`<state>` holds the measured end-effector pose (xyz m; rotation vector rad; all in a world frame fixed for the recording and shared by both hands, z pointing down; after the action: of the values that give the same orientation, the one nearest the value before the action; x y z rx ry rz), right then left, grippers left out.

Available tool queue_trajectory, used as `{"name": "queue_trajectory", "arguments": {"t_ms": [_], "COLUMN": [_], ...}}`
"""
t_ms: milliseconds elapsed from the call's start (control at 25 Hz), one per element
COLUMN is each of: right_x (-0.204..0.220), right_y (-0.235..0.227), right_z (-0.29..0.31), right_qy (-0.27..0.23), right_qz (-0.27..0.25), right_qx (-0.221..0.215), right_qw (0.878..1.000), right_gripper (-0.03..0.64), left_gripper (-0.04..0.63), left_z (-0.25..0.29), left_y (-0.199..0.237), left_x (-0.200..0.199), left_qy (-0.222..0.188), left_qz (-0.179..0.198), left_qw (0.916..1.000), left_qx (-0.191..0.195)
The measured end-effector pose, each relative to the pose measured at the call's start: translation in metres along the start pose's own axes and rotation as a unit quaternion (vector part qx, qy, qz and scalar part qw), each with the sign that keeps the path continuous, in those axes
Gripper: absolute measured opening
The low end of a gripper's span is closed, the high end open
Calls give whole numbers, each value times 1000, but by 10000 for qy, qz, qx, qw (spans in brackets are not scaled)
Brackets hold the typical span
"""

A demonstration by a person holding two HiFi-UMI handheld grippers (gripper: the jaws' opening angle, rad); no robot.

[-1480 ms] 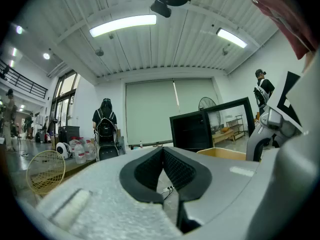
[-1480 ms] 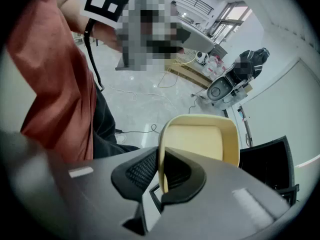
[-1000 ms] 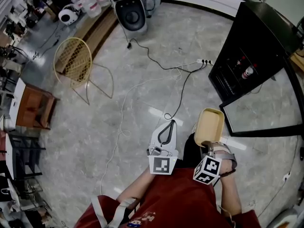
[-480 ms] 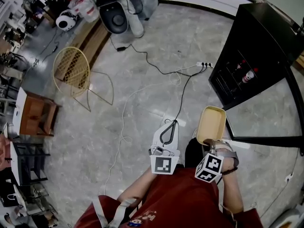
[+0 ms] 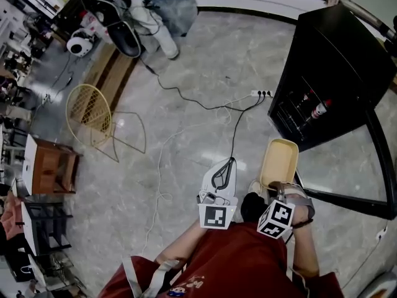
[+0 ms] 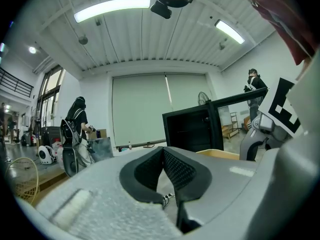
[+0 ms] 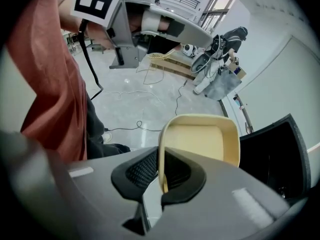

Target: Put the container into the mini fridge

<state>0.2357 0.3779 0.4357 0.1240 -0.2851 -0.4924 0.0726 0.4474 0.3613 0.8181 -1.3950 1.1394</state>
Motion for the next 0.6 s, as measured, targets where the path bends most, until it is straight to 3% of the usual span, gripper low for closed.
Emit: {"name": "queue_trajectory", "arguments": {"t_ms": [200, 400, 600], "right_x": [31, 63, 79], "right_y": [-54, -103, -144], "right_z": [0, -2, -7], "right_qy": [-60, -43, 43], "right_qz": [181, 320, 419], "right_qx": [70, 180, 355], "right_qw": [9998, 9993, 9985], "right_gripper": [18, 18, 18], "left_gripper": [3, 3, 3], "left_z": [62, 121, 168], "left_y": [-23, -44, -56], "left_x": [-12, -21, -32], "left_qy": [-53, 20, -65], "left_qz": [51, -229, -52], "left_qw": [9998, 9994, 9987], "left_qx": [175, 258, 510]}}
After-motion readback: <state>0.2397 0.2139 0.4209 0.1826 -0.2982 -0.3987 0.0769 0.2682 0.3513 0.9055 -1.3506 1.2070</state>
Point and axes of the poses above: the fingertips, and each gripper's own axes: z forward along the fingers, y to its left, x out of its underside, the point moved 9 cm from there along -z, backward along the fingers, and after that the axes turned 5 degrees about -x, right-handed, at the moved point
